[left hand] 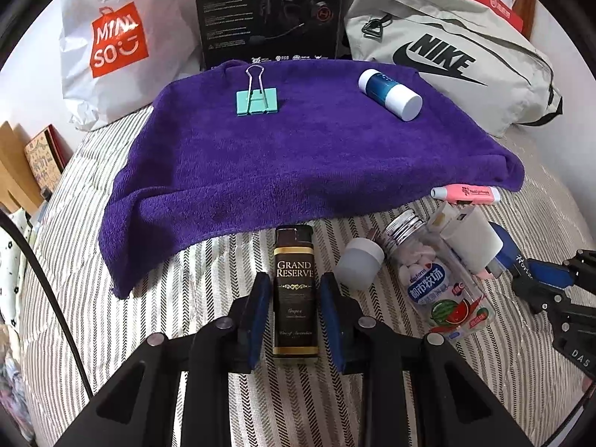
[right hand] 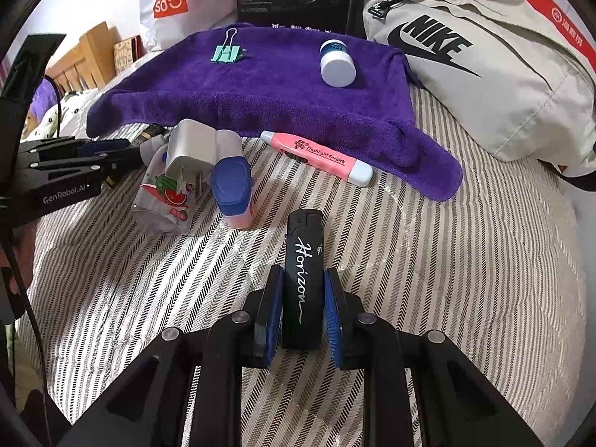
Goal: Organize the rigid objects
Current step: 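Place the brown box and black stick on the purple towel, open both tools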
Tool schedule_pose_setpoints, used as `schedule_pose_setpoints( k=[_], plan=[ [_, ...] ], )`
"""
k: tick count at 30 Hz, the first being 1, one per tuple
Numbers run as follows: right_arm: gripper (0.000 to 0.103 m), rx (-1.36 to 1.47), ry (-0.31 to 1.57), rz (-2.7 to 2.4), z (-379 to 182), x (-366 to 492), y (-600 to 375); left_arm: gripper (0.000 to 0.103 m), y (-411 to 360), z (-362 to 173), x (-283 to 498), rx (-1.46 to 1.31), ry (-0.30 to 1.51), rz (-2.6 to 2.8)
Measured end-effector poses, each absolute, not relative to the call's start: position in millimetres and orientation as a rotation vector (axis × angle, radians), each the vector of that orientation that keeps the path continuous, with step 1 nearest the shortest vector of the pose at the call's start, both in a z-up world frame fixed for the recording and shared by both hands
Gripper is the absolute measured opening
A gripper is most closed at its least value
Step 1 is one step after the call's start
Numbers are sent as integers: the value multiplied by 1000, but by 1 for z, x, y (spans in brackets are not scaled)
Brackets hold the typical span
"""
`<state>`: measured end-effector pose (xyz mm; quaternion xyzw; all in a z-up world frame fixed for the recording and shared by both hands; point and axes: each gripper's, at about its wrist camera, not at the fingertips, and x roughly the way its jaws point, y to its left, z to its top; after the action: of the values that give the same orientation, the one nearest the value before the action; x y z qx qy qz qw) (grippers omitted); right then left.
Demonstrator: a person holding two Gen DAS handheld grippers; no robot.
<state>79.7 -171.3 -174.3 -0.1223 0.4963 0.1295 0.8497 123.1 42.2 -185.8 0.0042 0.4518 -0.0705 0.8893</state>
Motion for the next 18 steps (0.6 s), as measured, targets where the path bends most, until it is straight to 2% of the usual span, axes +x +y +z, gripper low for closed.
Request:
schedule_pose_setpoints(
  k=[18],
  plan=[
    [21, -177, 1091, 264, -151, 85, -187, 22, 66, -167, 112, -93, 931, -198]
  ],
)
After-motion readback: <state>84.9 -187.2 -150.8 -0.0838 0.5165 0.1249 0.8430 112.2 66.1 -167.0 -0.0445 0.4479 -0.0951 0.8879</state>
